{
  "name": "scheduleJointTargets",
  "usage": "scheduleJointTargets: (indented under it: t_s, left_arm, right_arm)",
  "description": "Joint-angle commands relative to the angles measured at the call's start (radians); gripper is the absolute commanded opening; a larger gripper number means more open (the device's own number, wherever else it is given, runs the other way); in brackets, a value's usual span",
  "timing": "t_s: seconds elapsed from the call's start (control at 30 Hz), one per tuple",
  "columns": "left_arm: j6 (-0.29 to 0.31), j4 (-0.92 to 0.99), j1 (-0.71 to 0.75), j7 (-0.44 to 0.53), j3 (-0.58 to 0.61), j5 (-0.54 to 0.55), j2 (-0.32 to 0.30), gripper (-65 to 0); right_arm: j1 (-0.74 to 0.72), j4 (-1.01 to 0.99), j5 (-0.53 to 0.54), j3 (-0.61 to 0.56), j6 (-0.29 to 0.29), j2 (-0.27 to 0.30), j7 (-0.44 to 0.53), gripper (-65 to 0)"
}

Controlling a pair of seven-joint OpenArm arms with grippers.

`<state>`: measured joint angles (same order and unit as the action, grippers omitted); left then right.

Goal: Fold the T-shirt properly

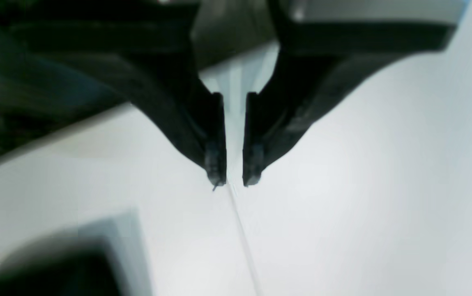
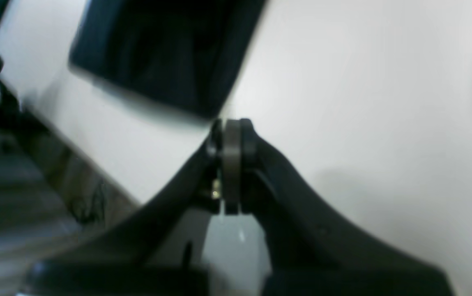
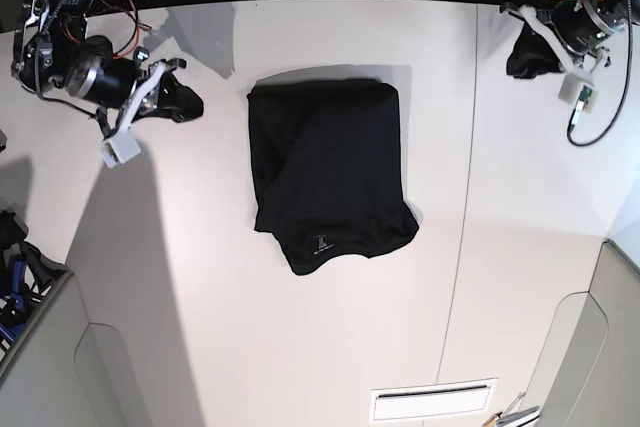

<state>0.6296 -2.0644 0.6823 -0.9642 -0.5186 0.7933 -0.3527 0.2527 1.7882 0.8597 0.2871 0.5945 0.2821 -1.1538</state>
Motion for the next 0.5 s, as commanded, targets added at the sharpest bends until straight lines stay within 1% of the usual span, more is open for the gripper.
scheduleJointTargets:
  t_s: [0.0, 0.03, 0.13, 0.27, 0.33, 0.4, 0.47]
  left_arm:
    - [0.003, -0.024, 0.042, -0.002, -0.007, 0.010, -0.013, -56.6]
    - [0.003, -0.027, 0.078, -0.013, -0.007, 0.011, -0.013, -56.6]
    - [0.037, -0.027, 0.193, -0.062, -0.007, 0.011, -0.013, -56.6]
    - [0.037, -0.027, 0.366, -0.065, -0.007, 0.010, -0.014, -56.6]
    - [0.037, -0.025, 0.440, -0.064, -0.004, 0.010, -0.014, -56.6]
    - [0.039, -0.011, 0.500, -0.057, 0.008, 0.011, -0.014, -56.6]
    - [0.069, 0.019, 0.547, -0.056, 0.046, 0.010, -0.014, -56.6]
  right_arm:
    - [0.037, 0.037, 0.024, 0.011, 0.008, 0.034, 0.005, -65.0]
    - [0.076, 0.054, 0.024, 0.014, 0.008, 0.056, 0.005, -65.0]
    - [0.205, 0.085, 0.024, 0.014, 0.008, 0.121, 0.005, -65.0]
    - [0.384, 0.087, 0.038, 0.014, 0.008, 0.182, 0.005, -65.0]
    - [0.463, 0.087, 0.050, 0.014, 0.008, 0.201, 0.005, -65.0]
    - [0.524, 0.085, 0.048, 0.014, 0.008, 0.205, 0.005, -65.0]
    - [0.575, 0.073, 0.048, 0.010, 0.008, 0.206, 0.005, -65.0]
